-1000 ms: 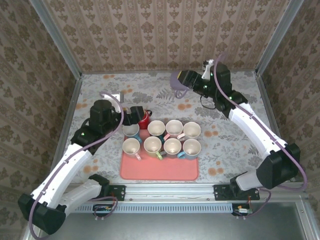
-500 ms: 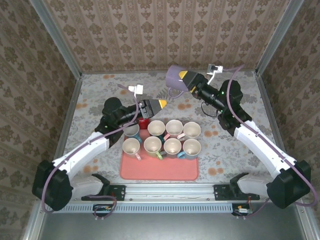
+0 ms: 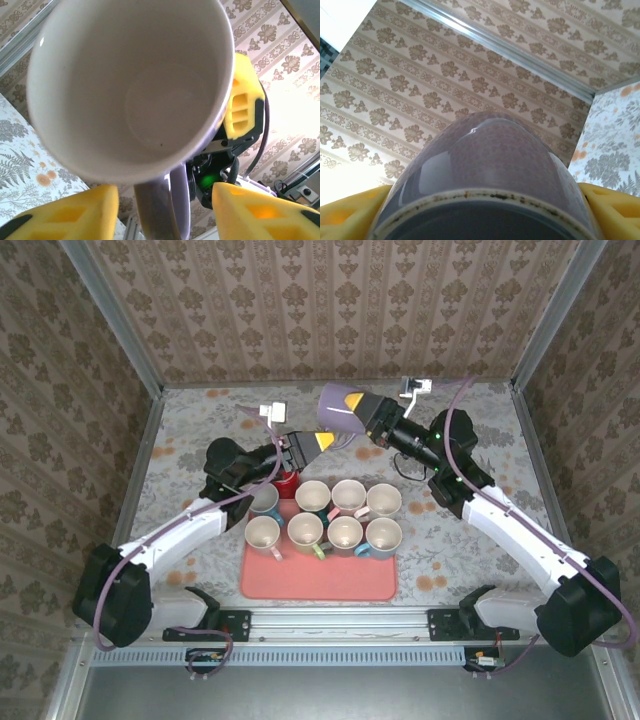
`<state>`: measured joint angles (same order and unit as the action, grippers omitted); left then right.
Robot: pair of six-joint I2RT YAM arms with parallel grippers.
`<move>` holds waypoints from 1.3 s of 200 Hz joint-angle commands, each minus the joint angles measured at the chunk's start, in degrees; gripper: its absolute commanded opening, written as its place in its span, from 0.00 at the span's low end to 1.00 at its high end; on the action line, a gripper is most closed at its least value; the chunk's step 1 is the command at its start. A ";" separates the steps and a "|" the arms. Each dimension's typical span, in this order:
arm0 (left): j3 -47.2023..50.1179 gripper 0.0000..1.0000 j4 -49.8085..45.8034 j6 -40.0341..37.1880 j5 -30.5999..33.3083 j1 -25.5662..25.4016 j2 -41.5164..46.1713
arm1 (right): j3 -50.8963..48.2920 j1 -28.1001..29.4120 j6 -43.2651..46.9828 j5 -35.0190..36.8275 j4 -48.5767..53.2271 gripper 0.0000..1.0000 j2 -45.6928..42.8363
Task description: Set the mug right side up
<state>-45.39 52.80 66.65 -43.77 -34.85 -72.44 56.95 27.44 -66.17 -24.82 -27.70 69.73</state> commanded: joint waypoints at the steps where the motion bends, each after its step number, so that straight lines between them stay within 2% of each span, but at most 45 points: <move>1: 0.28 0.44 0.71 -3.34 -1.14 -0.31 2.21 | -0.63 1.07 -1.86 -1.90 -8.06 0.31 -0.83; 33: 0.81 0.19 3.05 -2.88 -2.86 -0.35 1.65 | -0.96 2.42 -1.97 -2.78 -8.24 0.29 -0.48; 46: 0.83 0.09 4.43 -2.35 -3.72 -0.36 1.59 | -1.18 2.66 -1.74 -2.63 -7.67 0.35 -0.69; 59: 0.66 0.00 3.91 -2.98 -4.56 -0.31 2.34 | -1.22 2.71 -1.03 -2.60 -6.49 0.50 -1.08; 74: 0.47 0.00 -0.67 -6.18 -4.76 -0.30 5.01 | -1.14 2.72 0.67 -2.04 -3.87 0.73 -2.15; 94: 0.00 0.00 -12.50 -14.87 -3.85 -0.39 10.58 | -0.46 2.71 5.46 -0.32 2.94 1.00 -4.82; 114: -0.61 0.00 -27.76 -27.14 -0.95 -0.95 17.24 | 0.76 2.53 12.36 2.55 12.20 1.00 -8.15; 139: -0.93 0.00 -42.31 -39.72 4.55 -2.12 24.07 | 3.06 2.06 20.76 7.85 24.55 1.00 -11.72; 184: 1.93 0.00 -53.45 -55.39 9.32 -5.70 30.72 | 4.32 1.15 31.39 16.54 36.32 1.00 -17.28; 220: -0.12 0.00 -68.59 -71.50 16.74 -15.40 30.05 | 6.14 1.08 35.91 22.82 43.53 1.00 -19.91; 260: 0.47 0.00 -72.10 -79.97 25.35 -29.08 24.38 | 5.77 0.95 38.13 24.30 45.87 1.00 -22.62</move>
<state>-43.55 -18.41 -3.14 -24.62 -57.78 -45.56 61.67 28.73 -31.46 -3.42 14.76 49.10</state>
